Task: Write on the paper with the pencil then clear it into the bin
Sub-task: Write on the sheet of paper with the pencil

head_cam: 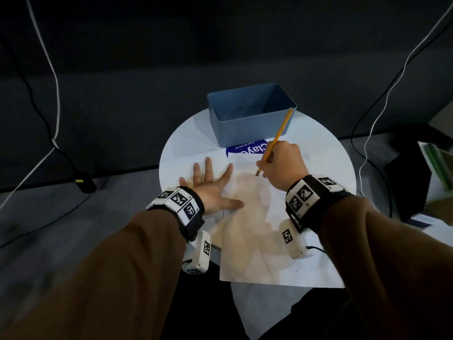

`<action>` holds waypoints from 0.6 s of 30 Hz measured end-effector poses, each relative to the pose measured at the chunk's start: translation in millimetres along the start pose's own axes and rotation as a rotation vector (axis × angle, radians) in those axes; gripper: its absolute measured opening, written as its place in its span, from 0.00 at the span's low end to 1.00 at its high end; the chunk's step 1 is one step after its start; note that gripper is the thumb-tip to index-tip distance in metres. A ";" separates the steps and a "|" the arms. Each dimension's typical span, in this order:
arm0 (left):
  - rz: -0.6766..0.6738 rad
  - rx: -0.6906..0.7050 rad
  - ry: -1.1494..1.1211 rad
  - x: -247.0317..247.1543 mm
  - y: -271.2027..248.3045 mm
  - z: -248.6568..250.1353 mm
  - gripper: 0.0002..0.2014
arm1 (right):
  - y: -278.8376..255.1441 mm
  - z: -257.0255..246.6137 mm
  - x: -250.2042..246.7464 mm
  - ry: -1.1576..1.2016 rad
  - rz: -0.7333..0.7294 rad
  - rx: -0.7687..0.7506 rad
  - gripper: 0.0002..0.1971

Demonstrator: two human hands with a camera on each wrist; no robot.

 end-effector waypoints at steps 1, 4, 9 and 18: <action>-0.003 0.000 -0.001 0.6 0.1 0.0 0.54 | 3.0 7.5 -7.7 -0.013 0.015 0.014 0.10; -0.010 0.003 0.009 0.9 1.0 0.0 0.55 | 6.4 15.6 -22.0 -0.037 0.037 0.028 0.09; 0.003 0.001 0.013 0.1 2.1 -0.7 0.54 | -4.5 -11.8 0.6 0.059 -0.001 -0.039 0.10; -0.009 0.001 0.035 -1.1 -0.5 0.6 0.53 | 1.7 21.9 -32.7 -0.021 0.045 0.005 0.08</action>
Point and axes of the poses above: each hand's wrist, its own y-axis towards the middle knuckle, its own x-axis out of the palm, z = x × y, the point moved 10 cm from there along y, towards the middle knuckle, and after that the axes turned 12 degrees about z, right-handed, at the moved point
